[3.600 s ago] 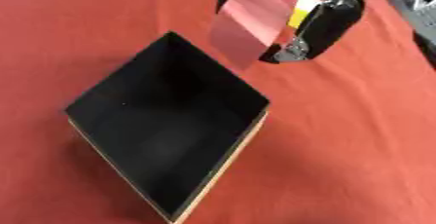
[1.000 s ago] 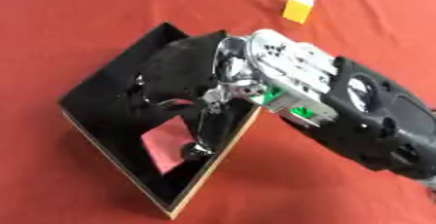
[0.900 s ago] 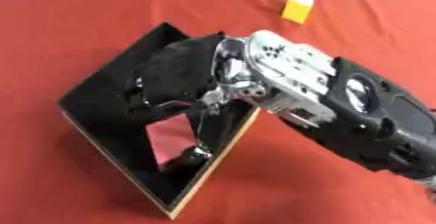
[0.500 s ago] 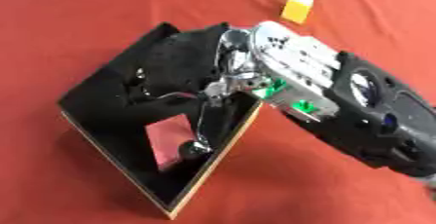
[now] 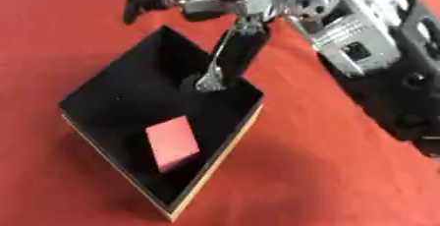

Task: Pick up objects on the table and place them in the box.

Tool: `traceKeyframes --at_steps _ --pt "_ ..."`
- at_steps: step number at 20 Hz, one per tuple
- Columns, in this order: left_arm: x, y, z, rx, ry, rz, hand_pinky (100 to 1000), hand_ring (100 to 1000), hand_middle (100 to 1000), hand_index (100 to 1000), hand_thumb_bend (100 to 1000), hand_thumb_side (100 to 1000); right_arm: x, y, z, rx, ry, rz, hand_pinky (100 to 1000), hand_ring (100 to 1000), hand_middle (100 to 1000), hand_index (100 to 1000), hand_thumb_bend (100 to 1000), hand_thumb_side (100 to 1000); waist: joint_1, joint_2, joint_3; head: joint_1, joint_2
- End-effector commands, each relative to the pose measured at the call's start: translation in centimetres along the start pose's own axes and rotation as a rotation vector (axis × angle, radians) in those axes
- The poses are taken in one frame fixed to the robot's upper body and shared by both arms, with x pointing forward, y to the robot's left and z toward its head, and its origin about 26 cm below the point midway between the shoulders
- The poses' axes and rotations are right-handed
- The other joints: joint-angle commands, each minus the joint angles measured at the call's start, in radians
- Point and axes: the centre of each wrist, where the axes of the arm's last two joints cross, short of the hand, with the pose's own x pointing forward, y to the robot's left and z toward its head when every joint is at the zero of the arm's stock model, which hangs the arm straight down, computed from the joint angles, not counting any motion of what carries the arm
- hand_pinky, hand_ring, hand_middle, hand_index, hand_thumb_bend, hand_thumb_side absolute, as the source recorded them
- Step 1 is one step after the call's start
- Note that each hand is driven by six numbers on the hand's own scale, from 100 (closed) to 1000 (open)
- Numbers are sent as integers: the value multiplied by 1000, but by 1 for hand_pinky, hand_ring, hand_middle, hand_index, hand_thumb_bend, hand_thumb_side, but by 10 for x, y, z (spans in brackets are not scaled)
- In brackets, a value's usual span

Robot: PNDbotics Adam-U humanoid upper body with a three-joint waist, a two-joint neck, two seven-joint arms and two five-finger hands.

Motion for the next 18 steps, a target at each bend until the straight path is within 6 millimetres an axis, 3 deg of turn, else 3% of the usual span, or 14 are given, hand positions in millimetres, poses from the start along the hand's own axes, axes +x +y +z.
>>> traceKeyframes --at_steps 1,7,18 --pt "5 3 -4 -3 -26 -13 575 754 672 843 203 822 -14 -14 23 -35 151 47 877 952 892 932 534 305 4 -24 0 -2 -3" --pt "5 3 -4 -4 -26 -14 575 755 672 842 202 822 -47 -2 36 23 410 12 879 955 895 935 535 325 7 -22 2 -5 -4" --pt "5 3 -5 -6 -25 -14 575 756 671 842 199 821 -136 61 38 186 715 -177 887 958 889 941 476 413 12 -20 6 -10 -13"
